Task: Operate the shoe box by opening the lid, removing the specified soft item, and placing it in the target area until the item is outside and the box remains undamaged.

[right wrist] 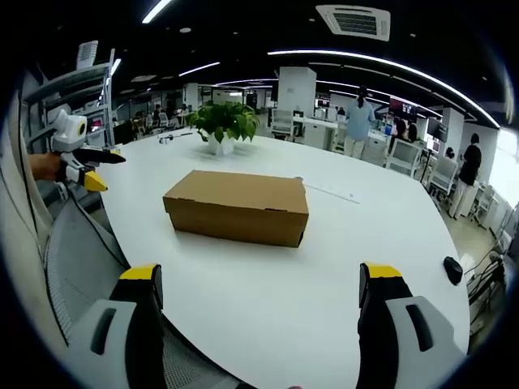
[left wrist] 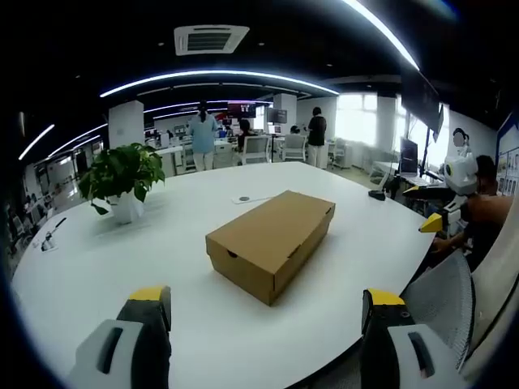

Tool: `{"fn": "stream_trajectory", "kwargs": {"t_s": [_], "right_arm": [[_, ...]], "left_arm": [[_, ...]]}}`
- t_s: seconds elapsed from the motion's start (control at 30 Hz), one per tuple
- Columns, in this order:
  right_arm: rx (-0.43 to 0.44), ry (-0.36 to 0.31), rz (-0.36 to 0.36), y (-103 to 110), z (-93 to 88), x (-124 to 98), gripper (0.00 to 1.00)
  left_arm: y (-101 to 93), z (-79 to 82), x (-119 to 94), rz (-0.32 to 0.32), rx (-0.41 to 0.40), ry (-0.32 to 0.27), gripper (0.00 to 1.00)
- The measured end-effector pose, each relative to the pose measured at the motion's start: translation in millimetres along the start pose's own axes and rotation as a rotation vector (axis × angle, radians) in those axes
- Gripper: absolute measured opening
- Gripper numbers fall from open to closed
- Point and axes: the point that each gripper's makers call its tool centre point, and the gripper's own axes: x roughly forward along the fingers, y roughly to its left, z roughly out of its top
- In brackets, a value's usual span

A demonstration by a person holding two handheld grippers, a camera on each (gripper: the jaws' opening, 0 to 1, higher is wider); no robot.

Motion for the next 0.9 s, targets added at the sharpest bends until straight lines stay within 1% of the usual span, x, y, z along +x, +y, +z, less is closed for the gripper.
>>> {"fn": "stream_trajectory", "kwargs": {"t_s": [0.5, 0.7, 0.9], "right_arm": [[-0.015, -0.002, 0.005, 1.7, 2.7, -0.2, 0.96], [-0.026, 0.001, 0.021, 6.0, 3.8, 0.1, 0.96], [-0.025, -0.008, 0.026, 5.8, 6.8, 1.0, 0.96]], "left_arm": [[-1.0, 3.5, -1.4, 0.005, 0.006, -0.02, 1.0], [-3.1, 6.8, 1.3, 0.0, 0.006, -0.028, 1.0], [-3.7, 8.5, 1.7, -0.002, 0.015, -0.031, 1.0]]}}
